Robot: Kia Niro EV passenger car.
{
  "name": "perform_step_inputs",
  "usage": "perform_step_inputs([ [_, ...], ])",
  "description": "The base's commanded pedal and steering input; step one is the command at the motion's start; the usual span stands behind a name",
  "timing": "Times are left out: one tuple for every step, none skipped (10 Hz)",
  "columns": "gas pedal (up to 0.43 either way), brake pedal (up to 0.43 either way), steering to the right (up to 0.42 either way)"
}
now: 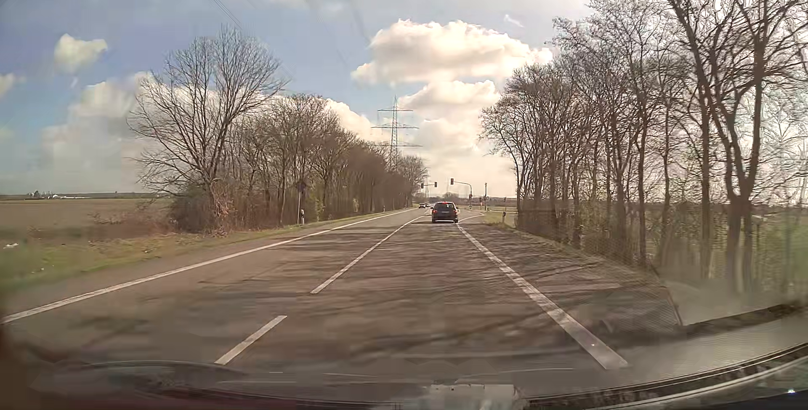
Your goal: Follow the waypoints while adhering to traffic rules and regulations
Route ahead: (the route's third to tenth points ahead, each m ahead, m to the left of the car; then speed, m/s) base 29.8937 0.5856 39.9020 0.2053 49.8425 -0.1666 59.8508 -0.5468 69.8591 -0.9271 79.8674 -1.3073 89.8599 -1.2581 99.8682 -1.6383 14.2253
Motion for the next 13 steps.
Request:
perform_step_inputs([
  [0.0, 0.0, 0.003],
  [0.0, 0.0, 0.003],
  [0.0, 0.0, 0.003],
  [0.0, 0.0, 0.003],
  [0.0, 0.0, 0.003],
  [0.0, 0.0, 0.003],
  [0.0, 0.0, 0.003],
  [0.0, 0.0, 0.003],
  [0.0, 0.0, 0.002],
  [0.0, 0.0, 0.003],
  [0.0, 0.0, 0.002],
  [0.02, 0.0, 0.003],
  [0.02, 0.0, 0.003],
])
